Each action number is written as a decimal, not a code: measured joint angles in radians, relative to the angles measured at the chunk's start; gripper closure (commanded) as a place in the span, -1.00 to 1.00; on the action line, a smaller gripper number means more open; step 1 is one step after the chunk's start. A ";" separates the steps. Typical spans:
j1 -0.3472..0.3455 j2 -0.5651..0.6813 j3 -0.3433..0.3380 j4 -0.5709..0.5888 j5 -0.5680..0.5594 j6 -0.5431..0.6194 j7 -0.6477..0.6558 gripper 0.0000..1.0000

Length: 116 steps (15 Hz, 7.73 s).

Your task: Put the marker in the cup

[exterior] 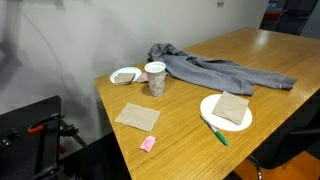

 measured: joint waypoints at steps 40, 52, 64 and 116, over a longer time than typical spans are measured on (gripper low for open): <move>-0.279 0.647 -0.246 0.149 -0.289 0.644 1.206 -1.00; -0.274 0.897 -0.322 0.258 -0.293 0.720 1.317 -1.00; -0.274 1.085 -0.366 0.355 -0.178 0.748 1.351 -1.00; -0.304 1.462 -0.389 0.736 -0.160 0.586 1.380 0.89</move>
